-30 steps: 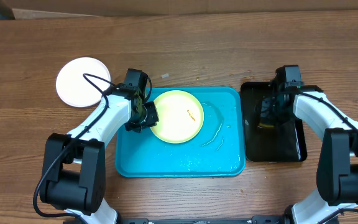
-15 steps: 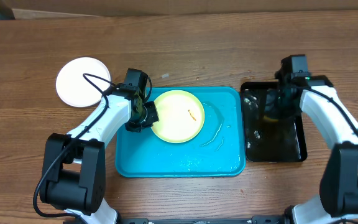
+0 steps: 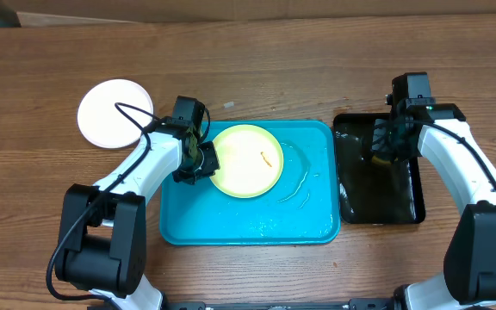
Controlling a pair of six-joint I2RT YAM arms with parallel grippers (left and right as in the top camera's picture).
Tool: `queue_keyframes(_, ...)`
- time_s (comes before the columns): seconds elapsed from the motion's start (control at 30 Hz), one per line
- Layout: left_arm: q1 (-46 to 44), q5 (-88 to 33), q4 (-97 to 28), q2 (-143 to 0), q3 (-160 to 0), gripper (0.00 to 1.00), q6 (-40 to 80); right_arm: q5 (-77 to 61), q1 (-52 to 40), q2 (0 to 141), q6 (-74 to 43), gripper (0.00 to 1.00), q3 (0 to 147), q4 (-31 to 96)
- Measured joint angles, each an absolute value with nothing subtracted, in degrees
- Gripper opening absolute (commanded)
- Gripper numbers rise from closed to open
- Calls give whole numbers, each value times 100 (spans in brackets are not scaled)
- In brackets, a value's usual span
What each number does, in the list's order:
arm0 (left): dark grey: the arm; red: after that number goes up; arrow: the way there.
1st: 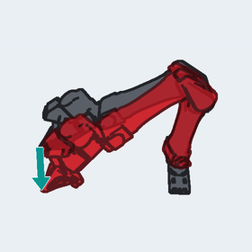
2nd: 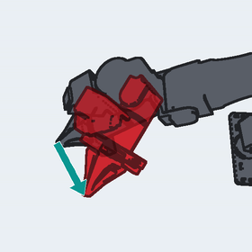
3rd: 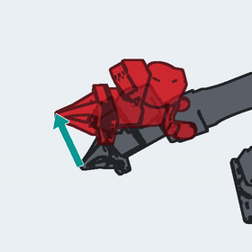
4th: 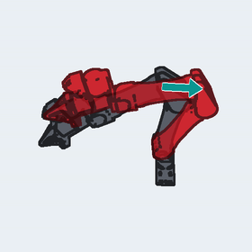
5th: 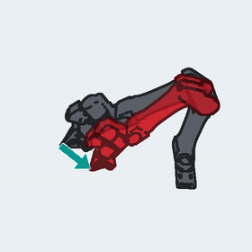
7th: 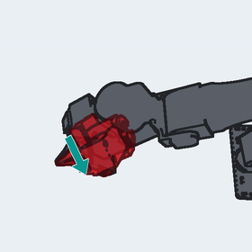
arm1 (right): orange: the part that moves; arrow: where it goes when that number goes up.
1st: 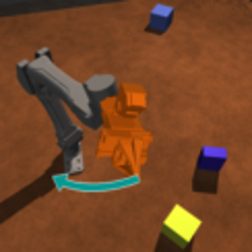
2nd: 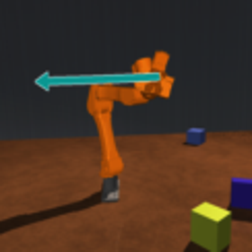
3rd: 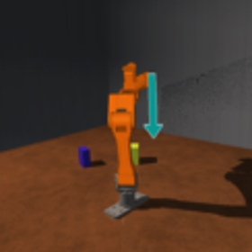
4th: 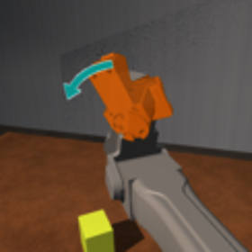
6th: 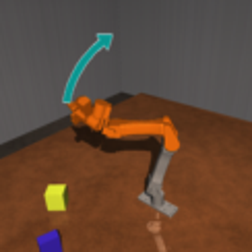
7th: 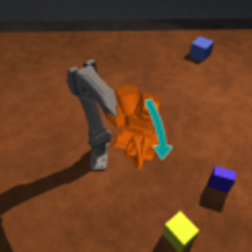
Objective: Clean dirty plates on tray and stack at the side
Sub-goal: 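Close the right gripper on the sponge and lift it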
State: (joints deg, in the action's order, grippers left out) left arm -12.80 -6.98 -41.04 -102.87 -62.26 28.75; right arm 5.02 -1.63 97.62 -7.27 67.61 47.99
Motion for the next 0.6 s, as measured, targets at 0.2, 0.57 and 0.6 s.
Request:
queue_keyframes(0.2,-1280,-679,-4062,-10287,-6217,9,2875,519,-163,9762,-727,4,6761,4709)
queue_keyframes(0.57,-1280,-676,-4062,-10287,-6217,14,2880,1179,-613,9762,-1109,4,6761,4842)
queue_keyframes(0.6,-1280,-674,-4064,-10287,-6217,14,2882,1253,-670,9762,-1120,4,6761,4849)
